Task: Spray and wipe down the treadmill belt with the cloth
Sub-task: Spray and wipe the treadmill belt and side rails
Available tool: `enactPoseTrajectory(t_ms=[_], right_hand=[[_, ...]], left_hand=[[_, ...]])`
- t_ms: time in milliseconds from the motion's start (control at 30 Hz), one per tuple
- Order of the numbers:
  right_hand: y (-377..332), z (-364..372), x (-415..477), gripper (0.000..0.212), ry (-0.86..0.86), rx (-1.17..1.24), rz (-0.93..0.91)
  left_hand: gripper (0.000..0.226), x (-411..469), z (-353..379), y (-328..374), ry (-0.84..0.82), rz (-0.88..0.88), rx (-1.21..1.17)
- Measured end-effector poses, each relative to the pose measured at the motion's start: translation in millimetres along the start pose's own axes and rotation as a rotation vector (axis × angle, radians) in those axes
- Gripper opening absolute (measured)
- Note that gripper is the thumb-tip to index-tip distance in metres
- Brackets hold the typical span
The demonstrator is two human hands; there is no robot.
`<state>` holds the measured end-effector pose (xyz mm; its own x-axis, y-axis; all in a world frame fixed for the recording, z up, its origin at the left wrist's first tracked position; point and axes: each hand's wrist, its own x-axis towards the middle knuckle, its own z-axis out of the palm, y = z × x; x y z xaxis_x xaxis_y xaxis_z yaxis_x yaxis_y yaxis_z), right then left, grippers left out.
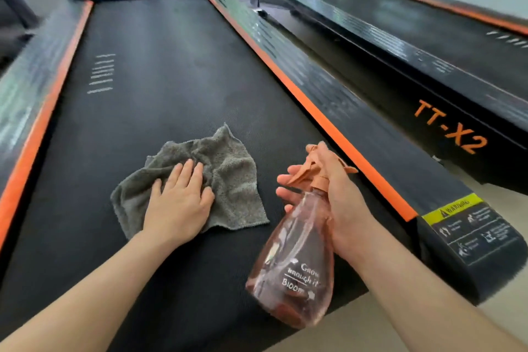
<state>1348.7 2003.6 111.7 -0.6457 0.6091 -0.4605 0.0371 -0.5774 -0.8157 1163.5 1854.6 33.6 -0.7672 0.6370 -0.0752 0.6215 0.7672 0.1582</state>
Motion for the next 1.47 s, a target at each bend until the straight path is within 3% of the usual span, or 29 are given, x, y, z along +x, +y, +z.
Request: enactPoseTrajectory(t_ms=[334,534,667,734,834,901,1134,1201,1301,1335,1401,1468], right_hand=[[7.5,19.9,0.0,0.045,0.036,0.056,-0.054],[12.3,0.0,6.4,0.040,0.142,0.195,-0.084],[18.5,-11.0,10.7,0.051,0.175,0.286,-0.063],[20.5,-14.8,12.4,0.053,0.174,0.264,-0.069],[21.1,-17.0,15.6,0.038,0.167,0.230,-0.082],[19.3,-18.8,13.1,0.034,0.162,0.237,-0.081],[3.9,-37.0,-1.8,0.044,0.134,0.224,-0.129],[3.8,-49.3,-6.7,0.041,0.148,0.202,-0.107],[9.3,-54.4,-9.8,0.048,0.146,0.195,0.007],[9.7,-55.1,-10.4,0.053,0.133,0.190,0.045],[6.6,-59.9,-11.3,0.061,0.113,0.166,0.056],[1.6,-61.0,-11.5,0.063,0.098,0.124,0.025]], left_hand=[[0.065,13.4,-3.3,-5.4,0.002,0.021,0.001],[0.068,83.6,-16.9,-8.8,-0.038,-0.051,0.007],[0.068,142.3,-22.1,21.4,-0.037,-0.075,0.004],[0.064,157.1,-15.0,62.2,-0.047,0.100,0.026],[0.057,137.3,5.8,129.9,-0.082,0.479,0.111],[0.056,112.0,9.5,149.2,-0.072,0.632,0.194],[0.063,33.8,-4.0,96.3,-0.162,1.076,0.254],[0.072,62.9,-3.4,85.1,-0.094,0.907,0.268],[0.066,120.8,-11.6,77.8,-0.086,0.302,0.153],[0.065,131.5,-8.4,86.1,-0.084,0.194,0.078],[0.065,129.8,3.4,125.0,-0.078,0.207,0.028],[0.062,101.4,11.9,162.8,-0.070,0.377,0.066]])
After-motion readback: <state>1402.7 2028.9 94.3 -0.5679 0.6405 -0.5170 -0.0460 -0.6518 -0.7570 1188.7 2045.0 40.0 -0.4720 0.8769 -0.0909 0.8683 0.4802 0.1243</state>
